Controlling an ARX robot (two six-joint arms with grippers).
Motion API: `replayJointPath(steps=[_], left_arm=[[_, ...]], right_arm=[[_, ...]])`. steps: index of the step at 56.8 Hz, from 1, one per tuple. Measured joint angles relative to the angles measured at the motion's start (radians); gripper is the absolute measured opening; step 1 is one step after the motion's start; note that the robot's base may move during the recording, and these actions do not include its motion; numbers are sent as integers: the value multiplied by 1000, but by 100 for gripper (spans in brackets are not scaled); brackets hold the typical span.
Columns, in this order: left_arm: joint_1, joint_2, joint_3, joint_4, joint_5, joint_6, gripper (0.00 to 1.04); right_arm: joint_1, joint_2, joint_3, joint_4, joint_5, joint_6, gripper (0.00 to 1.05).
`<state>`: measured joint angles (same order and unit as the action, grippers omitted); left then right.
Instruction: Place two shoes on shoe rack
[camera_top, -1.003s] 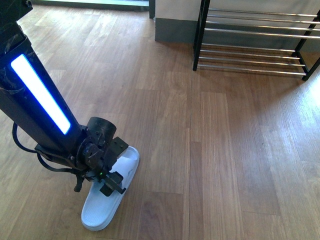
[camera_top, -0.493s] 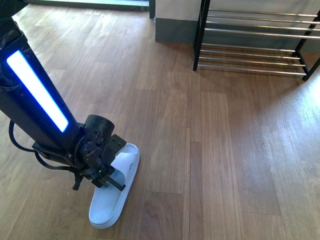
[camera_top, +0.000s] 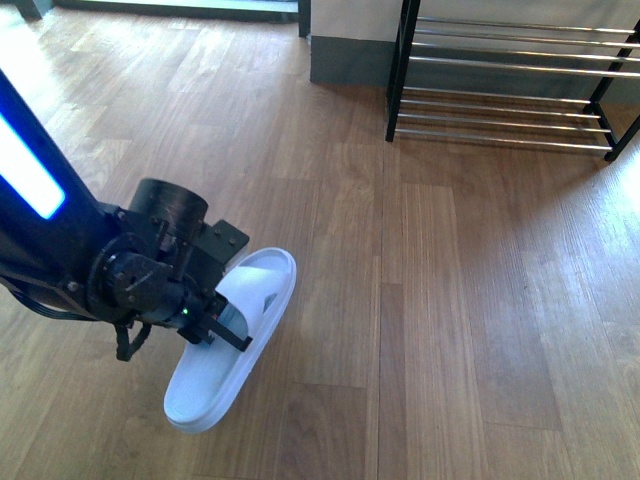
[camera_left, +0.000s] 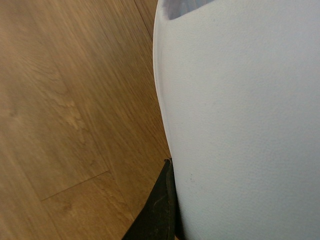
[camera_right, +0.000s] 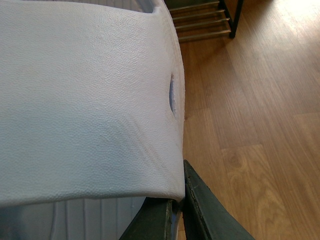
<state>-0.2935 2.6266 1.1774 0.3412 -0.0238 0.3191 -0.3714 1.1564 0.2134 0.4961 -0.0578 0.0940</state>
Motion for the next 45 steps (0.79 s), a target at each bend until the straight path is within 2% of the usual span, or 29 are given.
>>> replayJointPath(steps=[11, 27, 38, 45], left_arm=[[14, -177, -162, 79, -29, -6, 2], [42, -731, -563, 150, -104, -41, 2], [41, -1181, -784, 43, -172, -80, 2], [33, -1423, -849, -69, -213, -99, 2]], right_arm=[[0, 0, 0, 0, 0, 0, 1], [0, 0, 0, 0, 0, 0, 1], [0, 0, 0, 0, 0, 0, 1], [0, 0, 0, 0, 0, 0, 1]])
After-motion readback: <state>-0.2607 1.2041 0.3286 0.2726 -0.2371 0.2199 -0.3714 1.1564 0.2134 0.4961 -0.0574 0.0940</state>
